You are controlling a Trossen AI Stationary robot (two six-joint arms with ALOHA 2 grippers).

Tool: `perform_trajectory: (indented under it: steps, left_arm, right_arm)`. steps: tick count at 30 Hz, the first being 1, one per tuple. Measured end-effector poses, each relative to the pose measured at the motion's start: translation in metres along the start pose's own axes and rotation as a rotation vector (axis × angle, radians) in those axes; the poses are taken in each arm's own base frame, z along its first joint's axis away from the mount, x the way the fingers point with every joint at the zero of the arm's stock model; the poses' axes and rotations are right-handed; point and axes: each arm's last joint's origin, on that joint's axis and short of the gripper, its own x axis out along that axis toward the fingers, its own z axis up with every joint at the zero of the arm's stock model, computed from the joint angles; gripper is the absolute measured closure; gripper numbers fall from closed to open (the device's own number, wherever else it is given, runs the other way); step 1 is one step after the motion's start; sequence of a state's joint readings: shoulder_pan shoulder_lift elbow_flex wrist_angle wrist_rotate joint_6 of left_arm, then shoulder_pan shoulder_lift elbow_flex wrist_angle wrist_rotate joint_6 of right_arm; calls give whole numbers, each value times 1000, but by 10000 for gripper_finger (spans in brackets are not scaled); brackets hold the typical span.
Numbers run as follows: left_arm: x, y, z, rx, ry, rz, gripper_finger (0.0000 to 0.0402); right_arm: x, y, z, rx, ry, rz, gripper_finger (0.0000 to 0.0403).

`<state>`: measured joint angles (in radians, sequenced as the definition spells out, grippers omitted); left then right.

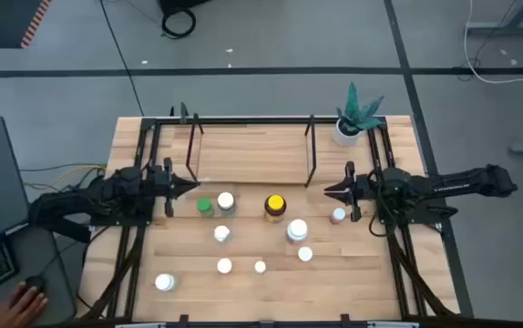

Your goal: Pick and place medicine bottles onto shelf by color

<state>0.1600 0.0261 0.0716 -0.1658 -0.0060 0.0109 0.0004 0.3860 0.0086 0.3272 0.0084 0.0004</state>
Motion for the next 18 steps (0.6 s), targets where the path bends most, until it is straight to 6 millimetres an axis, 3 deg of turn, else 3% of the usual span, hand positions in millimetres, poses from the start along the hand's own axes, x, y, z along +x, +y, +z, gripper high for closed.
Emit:
perform_trajectory:
  steps: [18]
  left_arm:
    - [0,0,0,0,0,0,369]
  right_arm:
    - [0,0,0,0,0,0,341]
